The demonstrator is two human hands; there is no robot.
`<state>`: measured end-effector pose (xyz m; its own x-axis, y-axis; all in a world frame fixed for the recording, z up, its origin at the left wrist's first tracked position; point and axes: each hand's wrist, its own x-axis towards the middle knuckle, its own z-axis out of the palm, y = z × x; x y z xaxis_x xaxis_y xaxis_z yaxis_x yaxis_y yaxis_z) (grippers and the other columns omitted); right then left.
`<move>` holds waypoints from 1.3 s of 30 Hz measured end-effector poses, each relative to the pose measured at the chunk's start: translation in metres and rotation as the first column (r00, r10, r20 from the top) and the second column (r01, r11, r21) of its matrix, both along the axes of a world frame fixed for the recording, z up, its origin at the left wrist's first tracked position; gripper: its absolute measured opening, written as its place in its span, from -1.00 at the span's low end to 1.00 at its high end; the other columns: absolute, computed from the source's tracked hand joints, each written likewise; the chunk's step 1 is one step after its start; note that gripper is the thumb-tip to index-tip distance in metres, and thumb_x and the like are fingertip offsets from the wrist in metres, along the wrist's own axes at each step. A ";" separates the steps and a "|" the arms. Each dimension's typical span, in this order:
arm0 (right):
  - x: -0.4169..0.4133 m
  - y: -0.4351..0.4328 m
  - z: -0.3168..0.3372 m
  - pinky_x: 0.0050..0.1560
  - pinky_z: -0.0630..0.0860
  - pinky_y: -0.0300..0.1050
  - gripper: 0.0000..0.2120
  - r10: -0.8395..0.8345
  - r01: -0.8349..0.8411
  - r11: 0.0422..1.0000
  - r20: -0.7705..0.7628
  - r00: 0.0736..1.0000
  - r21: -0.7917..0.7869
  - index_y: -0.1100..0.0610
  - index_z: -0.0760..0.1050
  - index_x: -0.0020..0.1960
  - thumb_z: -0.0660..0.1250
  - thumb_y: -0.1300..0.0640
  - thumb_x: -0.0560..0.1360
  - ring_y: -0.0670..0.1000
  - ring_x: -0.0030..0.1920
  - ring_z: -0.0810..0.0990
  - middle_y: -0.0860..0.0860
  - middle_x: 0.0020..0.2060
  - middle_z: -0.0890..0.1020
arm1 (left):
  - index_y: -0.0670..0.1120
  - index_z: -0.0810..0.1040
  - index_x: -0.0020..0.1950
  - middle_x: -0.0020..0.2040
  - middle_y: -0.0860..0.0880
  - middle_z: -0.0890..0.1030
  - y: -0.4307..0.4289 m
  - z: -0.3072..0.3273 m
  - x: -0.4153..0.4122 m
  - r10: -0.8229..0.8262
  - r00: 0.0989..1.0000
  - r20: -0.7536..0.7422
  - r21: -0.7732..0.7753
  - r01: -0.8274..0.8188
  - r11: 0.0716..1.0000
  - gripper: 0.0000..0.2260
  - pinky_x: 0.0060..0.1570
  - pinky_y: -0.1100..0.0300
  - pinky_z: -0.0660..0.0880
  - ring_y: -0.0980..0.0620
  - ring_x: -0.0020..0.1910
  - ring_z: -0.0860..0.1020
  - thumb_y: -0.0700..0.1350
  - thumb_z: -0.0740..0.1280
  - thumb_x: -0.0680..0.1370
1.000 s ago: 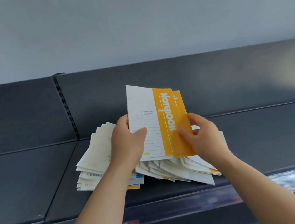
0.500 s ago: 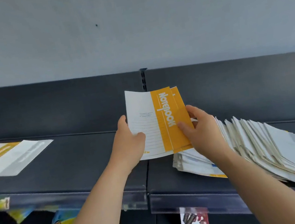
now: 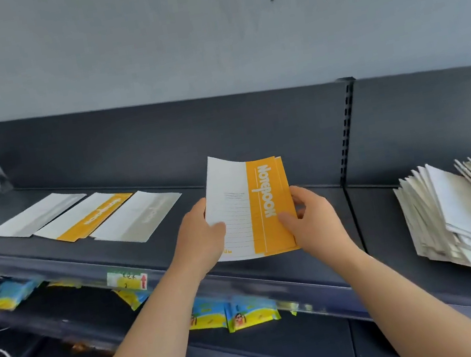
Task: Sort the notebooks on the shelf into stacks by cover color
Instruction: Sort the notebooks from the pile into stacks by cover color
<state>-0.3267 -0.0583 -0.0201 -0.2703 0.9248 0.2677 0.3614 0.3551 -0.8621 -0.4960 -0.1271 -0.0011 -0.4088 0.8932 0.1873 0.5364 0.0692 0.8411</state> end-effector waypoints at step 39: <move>-0.165 0.063 -0.058 -0.19 0.42 -0.11 -0.71 -0.161 0.183 0.983 0.588 0.792 0.022 0.03 0.32 -0.31 0.26 -0.11 0.47 0.00 -0.30 0.46 0.01 -0.21 0.44 | -0.12 0.38 0.25 0.23 -0.06 0.44 0.093 -0.076 -0.169 -0.143 0.831 -0.538 -0.271 -0.010 0.963 -0.80 0.14 0.19 0.36 -0.03 0.20 0.37 -0.16 0.17 0.62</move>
